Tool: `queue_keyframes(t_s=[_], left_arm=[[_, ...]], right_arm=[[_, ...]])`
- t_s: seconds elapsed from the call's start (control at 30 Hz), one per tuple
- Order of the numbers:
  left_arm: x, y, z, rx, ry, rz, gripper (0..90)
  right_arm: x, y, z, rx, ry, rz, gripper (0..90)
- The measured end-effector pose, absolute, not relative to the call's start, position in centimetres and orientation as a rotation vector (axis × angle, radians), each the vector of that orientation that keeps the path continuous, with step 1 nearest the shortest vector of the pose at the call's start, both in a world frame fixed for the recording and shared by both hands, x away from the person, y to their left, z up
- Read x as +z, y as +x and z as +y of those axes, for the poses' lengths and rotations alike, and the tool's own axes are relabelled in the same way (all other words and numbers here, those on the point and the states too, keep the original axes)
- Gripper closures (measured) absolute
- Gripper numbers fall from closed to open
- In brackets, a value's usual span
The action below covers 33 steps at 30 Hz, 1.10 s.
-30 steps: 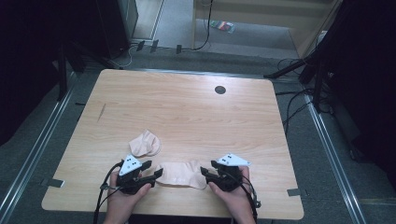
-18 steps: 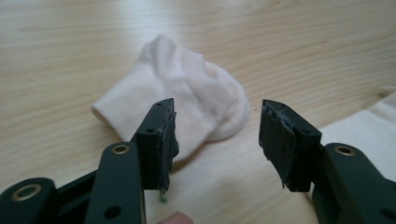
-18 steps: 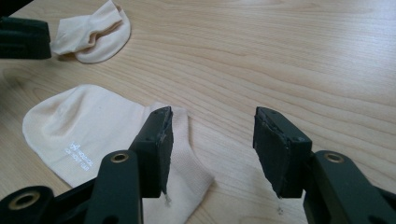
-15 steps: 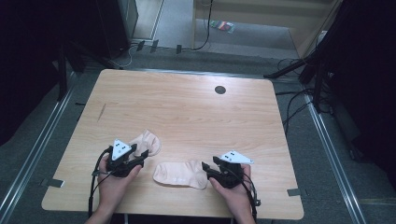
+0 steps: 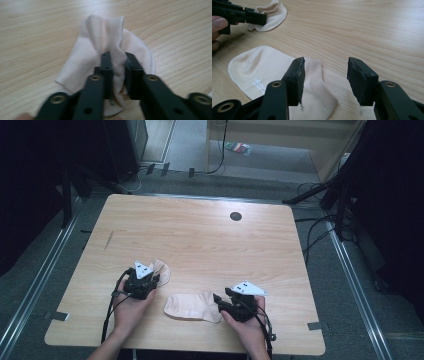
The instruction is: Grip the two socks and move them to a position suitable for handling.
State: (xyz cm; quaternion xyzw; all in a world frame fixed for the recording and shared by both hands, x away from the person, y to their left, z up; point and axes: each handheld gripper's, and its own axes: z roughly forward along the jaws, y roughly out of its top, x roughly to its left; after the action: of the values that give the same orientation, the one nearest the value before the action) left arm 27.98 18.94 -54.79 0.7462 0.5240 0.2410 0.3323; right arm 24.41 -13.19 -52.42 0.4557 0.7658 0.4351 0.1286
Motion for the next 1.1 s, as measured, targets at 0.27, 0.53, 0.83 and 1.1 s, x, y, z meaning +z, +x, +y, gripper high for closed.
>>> queue_keyframes(t_s=[0.27,0.53,0.83,1.1], left_arm=[[-53.8,27.1,17.1,0.636,1.904,1.255,85.0],[-53.3,27.7,14.6,0.591,1.890,1.190,84.9],[-53.6,27.6,14.6,0.588,1.883,1.181,84.8],[-53.6,27.4,14.3,0.601,1.882,1.159,84.8]], right_arm=[[-50.8,24.8,-12.0,1.322,1.287,2.212,50.4],[-49.2,27.0,-8.8,1.422,1.319,2.191,61.3],[-49.8,30.5,-4.8,1.450,1.458,2.158,59.9],[-49.7,31.4,-2.6,1.453,1.518,2.128,55.5]])
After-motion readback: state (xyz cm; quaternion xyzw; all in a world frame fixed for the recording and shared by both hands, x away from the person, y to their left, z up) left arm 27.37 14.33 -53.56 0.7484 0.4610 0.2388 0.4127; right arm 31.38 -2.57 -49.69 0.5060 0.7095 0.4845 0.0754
